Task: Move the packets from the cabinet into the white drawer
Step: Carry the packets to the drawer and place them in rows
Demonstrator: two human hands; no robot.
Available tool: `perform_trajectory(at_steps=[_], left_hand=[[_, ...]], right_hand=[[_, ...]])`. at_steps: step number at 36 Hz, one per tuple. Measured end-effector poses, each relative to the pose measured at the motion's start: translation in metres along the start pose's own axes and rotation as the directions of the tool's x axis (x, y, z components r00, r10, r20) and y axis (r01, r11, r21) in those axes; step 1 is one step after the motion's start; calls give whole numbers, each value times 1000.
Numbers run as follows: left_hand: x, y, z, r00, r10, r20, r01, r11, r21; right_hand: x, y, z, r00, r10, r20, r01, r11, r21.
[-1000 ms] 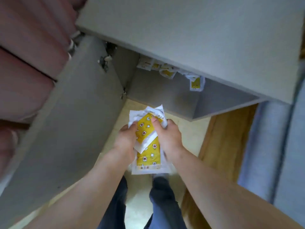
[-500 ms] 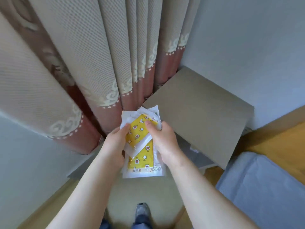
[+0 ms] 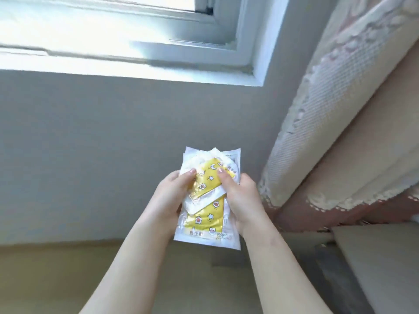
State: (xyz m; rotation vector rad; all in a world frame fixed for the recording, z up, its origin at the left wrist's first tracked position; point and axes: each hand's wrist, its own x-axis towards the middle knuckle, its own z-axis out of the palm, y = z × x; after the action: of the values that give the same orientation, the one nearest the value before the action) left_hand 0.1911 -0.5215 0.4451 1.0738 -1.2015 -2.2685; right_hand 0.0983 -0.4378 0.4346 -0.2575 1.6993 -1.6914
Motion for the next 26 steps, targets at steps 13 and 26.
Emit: perform_trajectory(at_steps=[13,26], left_hand=[[-98,101,-280,831,256,-493,-372,916,-152],[-183,120,-505,259,103,-960,-786,600,-148]], right_hand=[[-56,27,312,817,92,569,-29,993,-118],[-140,94,545,210,382,900,-445,857,-260]])
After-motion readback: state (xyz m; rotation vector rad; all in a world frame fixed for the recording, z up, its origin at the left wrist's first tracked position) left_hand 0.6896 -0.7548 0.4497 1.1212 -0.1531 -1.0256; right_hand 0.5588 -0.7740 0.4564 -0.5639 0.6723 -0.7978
